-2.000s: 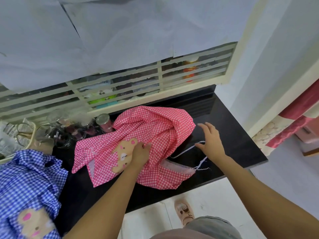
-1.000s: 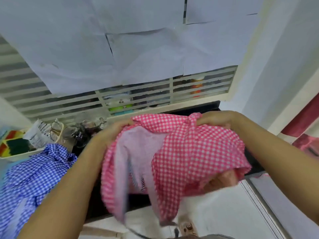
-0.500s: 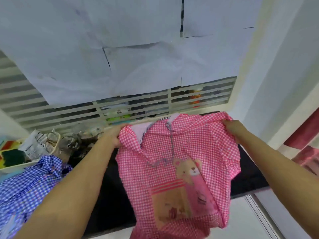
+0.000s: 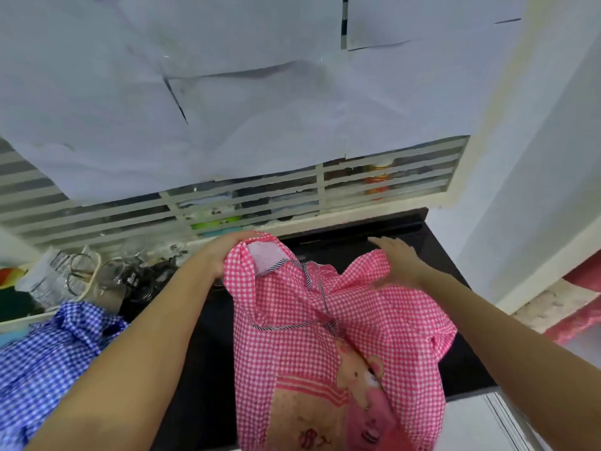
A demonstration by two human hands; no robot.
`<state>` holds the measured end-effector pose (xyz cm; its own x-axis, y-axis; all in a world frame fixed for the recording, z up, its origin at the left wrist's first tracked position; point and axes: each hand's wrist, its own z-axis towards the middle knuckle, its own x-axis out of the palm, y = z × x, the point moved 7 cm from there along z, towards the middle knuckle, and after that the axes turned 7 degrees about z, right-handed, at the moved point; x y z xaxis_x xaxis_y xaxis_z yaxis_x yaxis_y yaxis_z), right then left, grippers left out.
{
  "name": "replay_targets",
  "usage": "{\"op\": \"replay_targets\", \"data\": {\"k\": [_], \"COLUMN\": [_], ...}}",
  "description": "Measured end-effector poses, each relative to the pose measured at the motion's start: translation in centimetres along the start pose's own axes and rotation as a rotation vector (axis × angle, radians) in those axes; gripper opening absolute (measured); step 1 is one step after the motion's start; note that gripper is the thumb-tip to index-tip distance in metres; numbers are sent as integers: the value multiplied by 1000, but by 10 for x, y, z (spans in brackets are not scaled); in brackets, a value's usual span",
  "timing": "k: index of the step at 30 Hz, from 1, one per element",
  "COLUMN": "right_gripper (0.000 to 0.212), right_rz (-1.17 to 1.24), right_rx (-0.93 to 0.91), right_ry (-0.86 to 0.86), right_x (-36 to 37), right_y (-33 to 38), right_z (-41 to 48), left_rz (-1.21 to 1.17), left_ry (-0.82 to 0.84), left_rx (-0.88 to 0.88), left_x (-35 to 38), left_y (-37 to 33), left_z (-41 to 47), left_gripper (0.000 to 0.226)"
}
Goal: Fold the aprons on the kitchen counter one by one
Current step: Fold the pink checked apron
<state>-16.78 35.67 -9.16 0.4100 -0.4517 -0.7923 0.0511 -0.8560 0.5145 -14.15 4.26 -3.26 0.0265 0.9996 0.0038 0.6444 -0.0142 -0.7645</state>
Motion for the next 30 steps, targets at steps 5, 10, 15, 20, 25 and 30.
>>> {"op": "replay_targets", "data": {"k": [5,10,15,20,25,30], "right_gripper": [94,49,24,21,48,104], "right_rz": [199,234,324,700,1866,1095], "right_rx": [-131,-181,-161,218,-7,-206], "right_ry": [177,121,-139,-180,-101,184], "right_x": [42,53,36,-15,-69,-53], "right_y": [62,93,99,110,142,214], "right_z": [-6,-9,-7,-3,-19,-35], "left_rz": [34,-42,-143,-550,-819,-529], "left_ry": [-8,-22,-45,-101,118,237], "left_rx": [25,63,51,104,152,211], "left_x": [3,9,5,-16,-11,33], "left_y": [-18,-31,-32,-31,-42,-61], "left_z": [-4,-15,-30,-52,-63,-96], "left_gripper": [18,15,34,34,52,43]}}
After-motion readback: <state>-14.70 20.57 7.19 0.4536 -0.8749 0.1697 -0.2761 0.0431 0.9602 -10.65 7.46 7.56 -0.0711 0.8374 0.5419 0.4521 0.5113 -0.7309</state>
